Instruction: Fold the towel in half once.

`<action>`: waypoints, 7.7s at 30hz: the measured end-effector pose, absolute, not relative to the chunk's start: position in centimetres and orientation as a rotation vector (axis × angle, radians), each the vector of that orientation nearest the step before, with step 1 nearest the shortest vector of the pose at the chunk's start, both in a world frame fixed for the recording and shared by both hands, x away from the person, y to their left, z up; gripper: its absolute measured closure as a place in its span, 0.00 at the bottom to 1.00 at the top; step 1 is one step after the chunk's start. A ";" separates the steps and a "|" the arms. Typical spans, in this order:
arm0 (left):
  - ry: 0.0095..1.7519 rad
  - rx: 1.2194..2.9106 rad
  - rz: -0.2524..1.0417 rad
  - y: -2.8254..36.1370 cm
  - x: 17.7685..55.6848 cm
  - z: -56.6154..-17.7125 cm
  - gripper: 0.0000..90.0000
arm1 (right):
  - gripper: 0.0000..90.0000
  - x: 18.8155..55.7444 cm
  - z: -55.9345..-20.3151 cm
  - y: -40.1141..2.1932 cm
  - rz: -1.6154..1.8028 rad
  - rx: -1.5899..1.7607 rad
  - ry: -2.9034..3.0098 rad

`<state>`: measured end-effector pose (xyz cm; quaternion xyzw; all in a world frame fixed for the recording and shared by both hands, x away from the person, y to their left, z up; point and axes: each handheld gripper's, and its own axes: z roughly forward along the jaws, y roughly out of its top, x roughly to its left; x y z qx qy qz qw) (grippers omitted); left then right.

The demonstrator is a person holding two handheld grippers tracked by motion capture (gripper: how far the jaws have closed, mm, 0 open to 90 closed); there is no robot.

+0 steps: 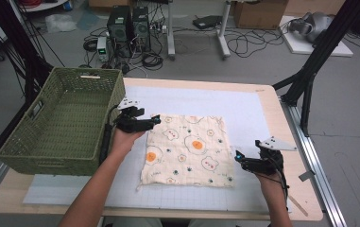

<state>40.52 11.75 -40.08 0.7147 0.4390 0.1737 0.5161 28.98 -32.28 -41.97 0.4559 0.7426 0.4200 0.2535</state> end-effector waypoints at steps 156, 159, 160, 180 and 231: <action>0.848 1.903 0.287 12.3 32.5 -43.0 0.95 | 0.96 31.3 -42.1 -27.6 1.189 1.158 2.210; 0.841 1.886 0.295 12.4 32.2 -42.8 0.96 | 0.96 30.6 -42.1 -28.0 1.204 1.148 2.212; 0.842 1.880 0.295 12.5 32.0 -42.8 0.96 | 0.96 30.4 -42.2 -28.2 1.204 1.136 2.207; 0.763 1.927 0.261 13.0 27.5 -43.3 0.96 | 0.96 25.4 -42.8 -29.0 1.166 0.998 2.322; 0.965 2.043 0.457 10.9 33.5 -44.9 0.92 | 0.80 33.0 -44.8 -26.9 1.074 1.191 2.290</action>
